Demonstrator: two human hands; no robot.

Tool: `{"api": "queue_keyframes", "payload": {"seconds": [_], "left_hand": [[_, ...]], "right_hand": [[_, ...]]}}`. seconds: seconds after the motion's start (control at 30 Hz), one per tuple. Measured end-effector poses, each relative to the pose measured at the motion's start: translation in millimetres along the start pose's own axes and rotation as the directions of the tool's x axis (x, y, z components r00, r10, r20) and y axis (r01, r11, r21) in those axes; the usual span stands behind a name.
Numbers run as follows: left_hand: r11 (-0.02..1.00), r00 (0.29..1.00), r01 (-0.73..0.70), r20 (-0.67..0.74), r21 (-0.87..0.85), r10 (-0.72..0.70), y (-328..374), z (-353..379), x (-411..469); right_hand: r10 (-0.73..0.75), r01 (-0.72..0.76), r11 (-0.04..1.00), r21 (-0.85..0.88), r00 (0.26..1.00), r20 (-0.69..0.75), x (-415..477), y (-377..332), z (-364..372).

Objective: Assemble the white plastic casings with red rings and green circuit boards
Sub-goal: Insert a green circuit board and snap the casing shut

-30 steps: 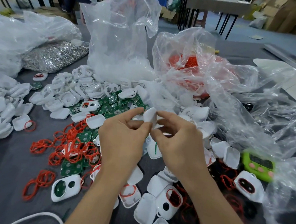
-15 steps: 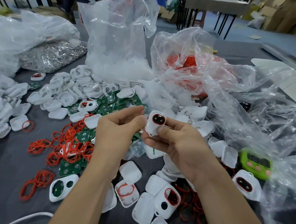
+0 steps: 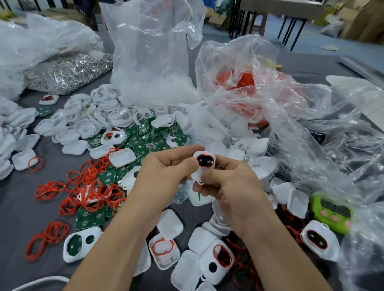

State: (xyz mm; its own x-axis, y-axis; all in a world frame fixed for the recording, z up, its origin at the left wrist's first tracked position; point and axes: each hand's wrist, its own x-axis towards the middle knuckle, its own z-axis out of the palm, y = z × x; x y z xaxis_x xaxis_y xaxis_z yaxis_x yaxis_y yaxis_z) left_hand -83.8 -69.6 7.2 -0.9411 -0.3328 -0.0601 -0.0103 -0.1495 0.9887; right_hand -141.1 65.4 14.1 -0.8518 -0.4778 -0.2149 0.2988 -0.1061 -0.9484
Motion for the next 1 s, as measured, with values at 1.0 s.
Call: {"api": "queue_keyframes", "payload": {"seconds": [1.0], "left_hand": [[1.000, 0.997, -0.012, -0.078, 0.021, 0.013, 3.7, 6.1, -1.2]], "right_hand": [[0.006, -0.007, 0.999, -0.052, 1.000, -0.015, -0.1, 2.4, 0.8]]}}
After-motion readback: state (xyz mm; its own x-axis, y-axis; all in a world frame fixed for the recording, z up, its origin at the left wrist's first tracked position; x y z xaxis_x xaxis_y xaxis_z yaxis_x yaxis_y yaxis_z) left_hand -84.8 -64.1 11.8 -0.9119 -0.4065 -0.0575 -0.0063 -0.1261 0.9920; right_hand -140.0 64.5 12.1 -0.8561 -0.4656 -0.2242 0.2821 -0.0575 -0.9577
